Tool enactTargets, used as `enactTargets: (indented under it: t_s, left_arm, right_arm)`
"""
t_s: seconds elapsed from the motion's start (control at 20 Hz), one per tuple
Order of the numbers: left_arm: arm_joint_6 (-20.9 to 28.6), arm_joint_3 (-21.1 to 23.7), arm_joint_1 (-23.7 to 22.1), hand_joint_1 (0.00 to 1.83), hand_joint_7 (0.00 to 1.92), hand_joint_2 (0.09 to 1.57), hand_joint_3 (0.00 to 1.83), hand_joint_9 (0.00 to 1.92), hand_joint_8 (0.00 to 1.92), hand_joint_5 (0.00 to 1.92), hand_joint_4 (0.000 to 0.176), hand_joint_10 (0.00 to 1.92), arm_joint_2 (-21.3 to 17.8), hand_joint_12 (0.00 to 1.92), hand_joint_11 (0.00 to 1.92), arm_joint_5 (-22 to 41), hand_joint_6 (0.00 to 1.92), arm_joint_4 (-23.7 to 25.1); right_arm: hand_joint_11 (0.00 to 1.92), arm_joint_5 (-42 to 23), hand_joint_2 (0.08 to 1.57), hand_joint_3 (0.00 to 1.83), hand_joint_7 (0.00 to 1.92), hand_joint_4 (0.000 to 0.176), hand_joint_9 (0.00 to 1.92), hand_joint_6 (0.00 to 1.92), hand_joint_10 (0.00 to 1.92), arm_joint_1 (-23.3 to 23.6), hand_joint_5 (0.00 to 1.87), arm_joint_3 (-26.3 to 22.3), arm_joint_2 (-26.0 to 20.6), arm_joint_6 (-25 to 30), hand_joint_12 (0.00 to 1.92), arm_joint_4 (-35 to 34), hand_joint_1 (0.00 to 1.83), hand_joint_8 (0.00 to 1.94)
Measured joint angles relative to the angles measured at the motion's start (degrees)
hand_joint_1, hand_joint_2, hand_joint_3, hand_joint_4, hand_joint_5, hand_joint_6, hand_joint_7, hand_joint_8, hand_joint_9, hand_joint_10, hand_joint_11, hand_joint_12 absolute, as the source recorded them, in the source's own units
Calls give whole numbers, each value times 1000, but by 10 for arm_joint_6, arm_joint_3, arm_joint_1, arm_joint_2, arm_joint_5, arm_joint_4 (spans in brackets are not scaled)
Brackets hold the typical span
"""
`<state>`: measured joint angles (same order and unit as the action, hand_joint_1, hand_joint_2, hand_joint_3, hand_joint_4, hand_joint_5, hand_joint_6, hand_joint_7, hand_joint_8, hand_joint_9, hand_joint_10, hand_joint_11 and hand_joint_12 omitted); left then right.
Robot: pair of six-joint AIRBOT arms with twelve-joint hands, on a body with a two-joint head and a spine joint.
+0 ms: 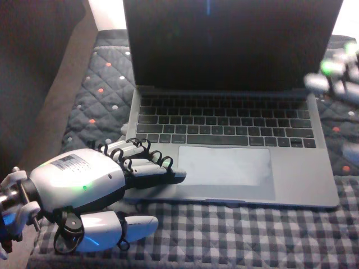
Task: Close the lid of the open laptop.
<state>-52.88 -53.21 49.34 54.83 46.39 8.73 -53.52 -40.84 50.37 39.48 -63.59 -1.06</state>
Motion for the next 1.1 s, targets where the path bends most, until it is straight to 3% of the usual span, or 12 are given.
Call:
enactTargets:
  t_s: [0.2,0.25,0.35,0.45,0.55,0.8,0.85,0.9,0.95,1.0,1.05,1.1]
  left_arm:
    - [0,0,3,251,311,1415,2,15,4,253,45,663,0,1038,0,2,79,-2]
    - [0,0,3,219,303,1423,3,12,2,247,34,629,0,898,0,1,72,-2]
    - [1,-2,3,228,308,1427,1,34,3,251,33,594,0,824,0,0,62,-1]
    - [2,-3,3,223,290,1440,2,42,3,249,15,542,1,722,0,0,45,0]
    - [2,-3,3,217,275,1438,2,73,2,233,32,461,4,758,0,0,22,-1]
    - [2,-6,3,192,256,1442,1,63,7,230,35,450,7,871,0,0,15,-1]
    - [2,-6,3,189,255,1442,0,74,6,228,40,446,7,921,0,0,13,-1]
    - [1,-10,2,218,271,1440,0,88,9,251,13,440,12,953,0,2,18,-2]
    - [1,-10,2,188,267,1442,1,88,6,245,16,432,12,932,0,3,14,-2]
    - [2,-10,1,173,274,1448,3,91,7,253,5,427,12,827,0,2,16,-1]
    - [2,-11,0,173,274,1448,3,91,7,253,5,427,13,827,0,1,16,-1]
    - [2,-12,0,247,295,1438,0,100,11,276,0,423,15,856,0,2,21,1]
  right_arm:
    - [0,-5,1398,12,0,160,0,0,0,71,0,26,31,1,0,18,196,0]
    - [0,7,1416,0,0,165,120,0,63,88,0,33,41,1,1201,20,292,0]
    - [0,45,1425,0,0,149,33,0,17,146,0,53,63,-9,1655,24,298,0]
    - [0,84,1429,1,0,171,0,0,0,200,0,59,78,-43,1277,23,259,0]
    - [0,114,1367,0,0,63,0,0,0,237,0,69,94,-47,31,36,250,0]
    - [0,139,1285,0,0,0,0,0,0,294,0,89,103,-46,0,37,686,0]
    - [0,140,1276,0,10,0,32,0,19,306,0,96,107,-46,430,35,739,0]
    - [220,162,1343,24,352,0,253,28,997,331,116,109,118,-48,1795,34,887,474]
    - [457,172,1369,8,474,0,345,5,1402,340,45,114,123,-49,1896,35,1155,1466]
    - [91,198,1376,11,94,0,71,2,956,360,40,122,130,-50,1872,35,867,809]
    - [91,227,1376,11,94,0,71,2,956,381,40,129,137,-58,1872,35,867,809]
    - [3,251,1277,26,3,0,2,0,37,398,1,135,143,-112,107,-4,388,31]
